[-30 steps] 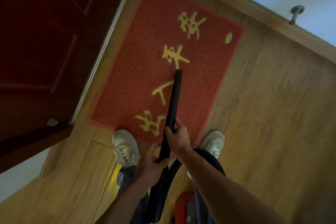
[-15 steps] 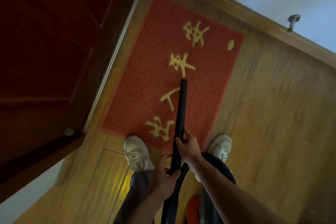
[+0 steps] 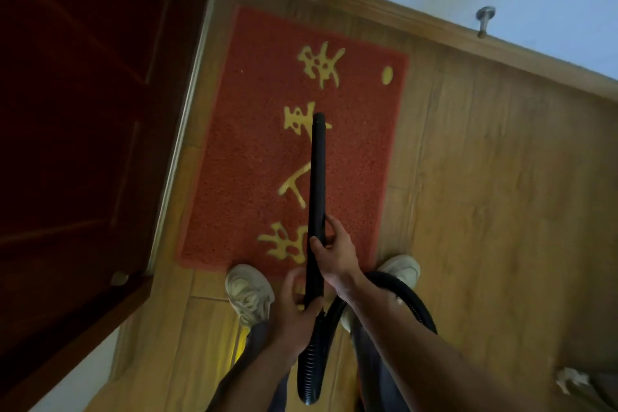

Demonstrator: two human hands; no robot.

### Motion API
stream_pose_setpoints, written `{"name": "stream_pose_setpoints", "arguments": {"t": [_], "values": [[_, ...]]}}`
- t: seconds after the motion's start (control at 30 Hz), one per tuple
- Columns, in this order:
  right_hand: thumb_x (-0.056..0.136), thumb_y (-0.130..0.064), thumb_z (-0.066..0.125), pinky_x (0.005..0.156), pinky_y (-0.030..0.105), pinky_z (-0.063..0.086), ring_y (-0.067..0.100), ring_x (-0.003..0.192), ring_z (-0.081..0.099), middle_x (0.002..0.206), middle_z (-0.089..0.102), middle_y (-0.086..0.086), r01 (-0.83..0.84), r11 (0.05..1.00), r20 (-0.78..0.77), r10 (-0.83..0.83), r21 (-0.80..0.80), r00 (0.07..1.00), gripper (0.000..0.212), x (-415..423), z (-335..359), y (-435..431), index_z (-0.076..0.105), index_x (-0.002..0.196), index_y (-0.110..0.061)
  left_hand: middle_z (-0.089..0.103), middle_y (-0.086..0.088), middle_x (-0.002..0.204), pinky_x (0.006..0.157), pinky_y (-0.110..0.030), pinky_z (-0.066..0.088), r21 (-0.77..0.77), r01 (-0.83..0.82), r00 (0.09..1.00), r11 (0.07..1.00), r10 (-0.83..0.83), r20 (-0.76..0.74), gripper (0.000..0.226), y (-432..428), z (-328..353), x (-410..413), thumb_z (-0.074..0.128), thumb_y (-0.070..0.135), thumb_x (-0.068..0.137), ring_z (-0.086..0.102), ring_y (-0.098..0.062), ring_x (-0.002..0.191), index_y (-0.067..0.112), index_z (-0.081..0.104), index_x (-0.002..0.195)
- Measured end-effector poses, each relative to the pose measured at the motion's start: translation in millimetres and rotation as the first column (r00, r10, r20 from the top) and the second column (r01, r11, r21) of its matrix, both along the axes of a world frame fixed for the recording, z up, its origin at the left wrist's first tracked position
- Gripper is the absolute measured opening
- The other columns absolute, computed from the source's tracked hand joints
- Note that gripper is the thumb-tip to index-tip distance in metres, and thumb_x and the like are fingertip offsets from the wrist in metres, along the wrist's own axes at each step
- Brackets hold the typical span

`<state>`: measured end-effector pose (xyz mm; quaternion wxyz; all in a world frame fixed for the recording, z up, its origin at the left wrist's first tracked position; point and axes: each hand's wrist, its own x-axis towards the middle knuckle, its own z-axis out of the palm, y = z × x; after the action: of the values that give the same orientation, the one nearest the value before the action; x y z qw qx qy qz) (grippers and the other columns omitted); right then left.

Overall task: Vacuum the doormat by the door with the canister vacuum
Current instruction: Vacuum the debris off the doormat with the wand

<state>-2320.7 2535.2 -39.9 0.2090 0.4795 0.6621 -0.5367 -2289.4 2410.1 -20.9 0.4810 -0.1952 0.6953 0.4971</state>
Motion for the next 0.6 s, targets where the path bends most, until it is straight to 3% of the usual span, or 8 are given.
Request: {"name": "stream_pose_setpoints", "arguments": {"t": [0.1, 0.27, 0.37, 0.5, 0.6], "values": [[0.097, -0.017, 0.058, 0.077, 0.046, 0.06, 0.025, 0.086, 0.069, 0.098, 0.065, 0.004, 0.03, 1.0, 0.001, -0.03, 0.008, 1.0, 0.058, 5.0, 2.7, 2.0, 0.035, 0.149, -0.029, 0.069, 0.002, 0.094, 0.063, -0.015, 0.051, 0.01, 0.025, 0.999, 1.0, -0.025, 0.023, 0.046, 1.4, 5.2, -0.2, 0.065, -0.004, 0.088, 0.066, -0.004, 0.079, 0.033, 0.056, 0.114], [0.096, -0.021, 0.06, 0.079, 0.045, 0.06, 0.022, 0.087, 0.068, 0.101, 0.064, 0.005, 0.052, 0.998, -0.006, -0.052, 0.026, 0.999, 0.055, 16.6, 5.3, 4.8, 0.037, 0.145, -0.033, 0.066, 0.006, 0.097, 0.063, -0.008, 0.047, 0.004, 0.093, 0.995, 0.996, -0.093, 0.032, 0.047, 2.1, 12.5, 2.9, 0.064, -0.005, 0.09, 0.062, 0.003, 0.088, 0.028, 0.054, 0.122], [0.096, -0.021, 0.06, 0.076, 0.043, 0.06, 0.019, 0.08, 0.067, 0.092, 0.062, 0.0, 0.069, 0.998, -0.028, -0.069, 0.0, 0.997, 0.054, 22.9, 5.8, 7.7, 0.037, 0.143, -0.035, 0.068, 0.003, 0.102, 0.065, -0.013, 0.046, -0.013, 0.102, 0.994, 0.995, -0.102, 0.037, 0.048, 4.8, 15.2, 7.7, 0.065, 0.001, 0.091, 0.064, -0.002, 0.09, 0.033, 0.051, 0.124], [0.097, -0.019, 0.059, 0.067, 0.031, 0.056, 0.013, 0.071, 0.063, 0.087, 0.061, -0.001, 0.086, 0.996, -0.054, -0.088, -0.036, 0.995, 0.053, 36.1, 9.5, 15.2, 0.037, 0.143, -0.035, 0.068, 0.003, 0.099, 0.069, -0.022, 0.052, -0.059, 0.138, 0.99, 0.989, -0.138, 0.006, 0.051, 11.9, 18.4, 20.2, 0.068, 0.005, 0.09, 0.067, -0.013, 0.088, 0.048, 0.048, 0.111], [0.098, -0.018, 0.058, 0.067, 0.032, 0.057, 0.014, 0.072, 0.062, 0.09, 0.061, 0.001, 0.096, 0.994, -0.065, -0.1, -0.059, 0.993, 0.053, 52.0, 15.1, 21.1, 0.036, 0.143, -0.035, 0.067, 0.0, 0.098, 0.069, -0.026, 0.054, -0.104, 0.182, 0.983, 0.978, -0.181, 0.02, 0.052, 17.8, 19.6, 33.6, 0.068, 0.01, 0.091, 0.068, -0.017, 0.089, 0.043, 0.046, 0.125]]}}
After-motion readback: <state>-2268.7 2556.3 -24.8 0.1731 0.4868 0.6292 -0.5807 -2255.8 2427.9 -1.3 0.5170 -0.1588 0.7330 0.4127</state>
